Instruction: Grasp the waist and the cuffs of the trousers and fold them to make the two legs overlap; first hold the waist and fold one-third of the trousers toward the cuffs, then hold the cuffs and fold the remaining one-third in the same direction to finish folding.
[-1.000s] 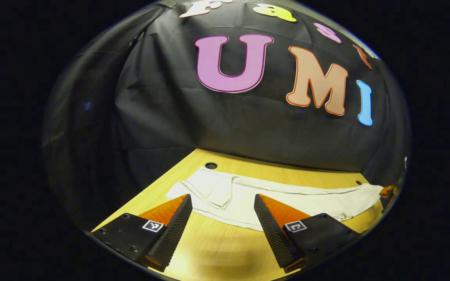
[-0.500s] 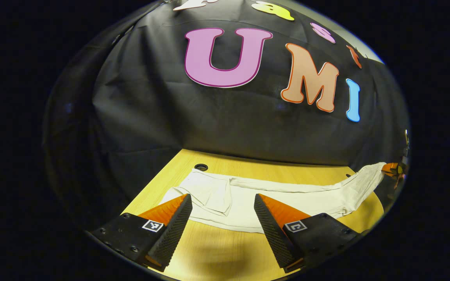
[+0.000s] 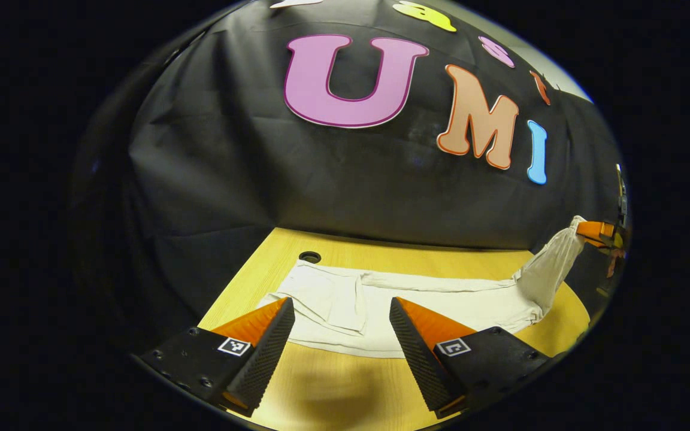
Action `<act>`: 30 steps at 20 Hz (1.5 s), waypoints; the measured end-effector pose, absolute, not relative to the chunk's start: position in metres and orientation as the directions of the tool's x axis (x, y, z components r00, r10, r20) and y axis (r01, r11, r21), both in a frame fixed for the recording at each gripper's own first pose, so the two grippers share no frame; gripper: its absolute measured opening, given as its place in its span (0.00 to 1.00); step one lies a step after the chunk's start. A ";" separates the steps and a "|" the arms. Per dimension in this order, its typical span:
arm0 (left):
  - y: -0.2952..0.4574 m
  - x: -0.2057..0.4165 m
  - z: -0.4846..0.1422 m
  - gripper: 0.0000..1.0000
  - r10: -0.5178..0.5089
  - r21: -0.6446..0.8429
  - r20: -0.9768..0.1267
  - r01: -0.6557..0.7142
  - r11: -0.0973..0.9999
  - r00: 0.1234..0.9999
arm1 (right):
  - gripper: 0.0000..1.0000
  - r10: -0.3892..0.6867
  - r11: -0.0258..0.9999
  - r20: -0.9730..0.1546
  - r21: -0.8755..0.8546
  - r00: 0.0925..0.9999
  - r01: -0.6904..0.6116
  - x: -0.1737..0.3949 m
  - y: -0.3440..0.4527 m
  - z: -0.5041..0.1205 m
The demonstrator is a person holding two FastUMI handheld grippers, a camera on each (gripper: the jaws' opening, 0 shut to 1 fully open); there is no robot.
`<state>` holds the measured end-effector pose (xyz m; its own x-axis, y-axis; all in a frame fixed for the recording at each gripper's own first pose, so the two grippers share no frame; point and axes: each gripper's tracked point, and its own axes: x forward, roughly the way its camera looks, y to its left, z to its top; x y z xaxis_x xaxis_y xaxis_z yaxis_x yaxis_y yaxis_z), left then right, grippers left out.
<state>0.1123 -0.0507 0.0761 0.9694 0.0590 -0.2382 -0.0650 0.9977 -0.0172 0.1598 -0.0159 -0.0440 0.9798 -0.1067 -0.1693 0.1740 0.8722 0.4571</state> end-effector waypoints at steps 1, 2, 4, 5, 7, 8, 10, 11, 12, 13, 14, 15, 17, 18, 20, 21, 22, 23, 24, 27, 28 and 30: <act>-0.045 0.113 0.074 0.96 0.061 -0.022 -0.241 -0.068 0.997 0.969 | 0.10 -0.054 0.869 -0.169 0.478 0.984 0.129 0.167 0.004 -0.050; -0.040 0.113 0.071 0.96 0.062 -0.026 -0.244 -0.071 0.997 0.968 | 0.10 -0.008 0.867 -0.174 0.490 0.985 0.093 0.172 0.022 -0.060; -0.030 0.115 0.066 0.96 0.063 -0.034 -0.249 -0.074 0.997 0.967 | 0.10 0.069 0.872 -0.208 0.488 0.976 0.043 0.180 0.056 -0.089; -0.026 0.117 0.064 0.96 0.065 -0.033 -0.253 -0.076 0.997 0.965 | 0.10 0.101 0.877 -0.237 0.480 0.966 0.026 0.183 0.068 -0.108; -0.017 0.119 0.058 0.96 0.072 -0.029 -0.258 -0.082 0.996 0.964 | 0.10 0.160 0.880 -0.287 0.474 0.944 -0.005 0.187 0.093 -0.142; -0.013 0.122 0.056 0.96 0.074 -0.030 -0.259 -0.084 0.996 0.963 | 0.10 0.177 0.886 -0.308 0.464 0.935 -0.015 0.188 0.103 -0.158; -0.007 0.126 0.050 0.96 0.078 -0.031 -0.260 -0.089 0.996 0.962 | 0.08 0.213 0.891 -0.335 0.451 0.918 -0.042 0.189 0.118 -0.180; -0.004 0.129 0.047 0.96 0.078 -0.033 -0.260 -0.089 0.995 0.962 | 0.10 0.229 0.890 -0.348 0.452 0.909 -0.051 0.190 0.120 -0.186; -0.001 0.132 0.043 0.96 0.078 -0.035 -0.260 -0.090 0.995 0.962 | 0.24 0.240 0.890 -0.360 0.451 0.901 -0.057 0.191 0.125 -0.196; 0.001 0.136 0.038 0.96 0.078 -0.039 -0.268 -0.092 0.995 0.960 | 0.39 0.252 0.890 -0.366 0.450 0.896 -0.066 0.186 0.128 -0.197; 0.004 0.139 0.033 0.96 0.081 -0.041 -0.275 -0.096 0.995 0.958 | 0.57 0.256 0.892 -0.367 0.446 0.894 -0.073 0.187 0.131 -0.198; 0.009 0.142 0.028 0.96 0.089 -0.038 -0.279 -0.104 0.994 0.956 | 0.76 0.263 0.893 -0.356 0.442 0.897 -0.086 0.183 0.135 -0.199; 0.019 0.150 0.018 0.96 0.109 -0.036 -0.289 -0.125 0.992 0.951 | 0.91 0.260 0.902 -0.350 0.421 0.900 -0.097 0.175 0.137 -0.196; 0.022 0.153 0.013 0.96 0.114 -0.034 -0.298 -0.130 0.991 0.948 | 0.96 0.262 0.907 -0.353 0.407 0.898 -0.104 0.173 0.137 -0.195; 0.029 0.158 -0.001 0.96 0.121 -0.016 -0.322 -0.133 0.991 0.939 | 0.96 0.271 0.915 -0.354 0.382 0.895 -0.126 0.170 0.140 -0.192; 0.034 0.161 -0.007 0.96 0.130 0.000 -0.336 -0.138 0.990 0.933 | 0.96 0.279 0.916 -0.356 0.377 0.892 -0.137 0.163 0.140 -0.192; 0.039 0.163 -0.011 0.96 0.140 0.015 -0.346 -0.144 0.989 0.928 | 0.96 0.287 0.917 -0.358 0.372 0.889 -0.146 0.157 0.140 -0.191; 0.043 0.165 -0.015 0.96 0.149 0.028 -0.354 -0.149 0.988 0.923 | 0.96 0.293 0.917 -0.357 0.367 0.887 -0.155 0.150 0.140 -0.187; 0.047 0.167 -0.018 0.96 0.157 0.037 -0.358 -0.154 0.987 0.920 | 0.96 0.290 0.920 -0.350 0.357 0.890 -0.160 0.145 0.139 -0.182; 0.051 0.169 -0.025 0.96 0.165 0.054 -0.372 -0.156 0.986 0.913 | 0.96 0.241 0.942 -0.328 0.304 0.913 -0.140 0.141 0.124 -0.170; 0.053 0.171 -0.029 0.96 0.169 0.062 -0.381 -0.158 0.986 0.909 | 0.96 0.220 0.949 -0.328 0.290 0.918 -0.124 0.140 0.118 -0.166; 0.058 0.171 -0.035 0.96 0.189 0.079 -0.396 -0.172 0.982 0.899 | 0.96 0.176 0.960 -0.318 0.264 0.932 -0.091 0.138 0.102 -0.159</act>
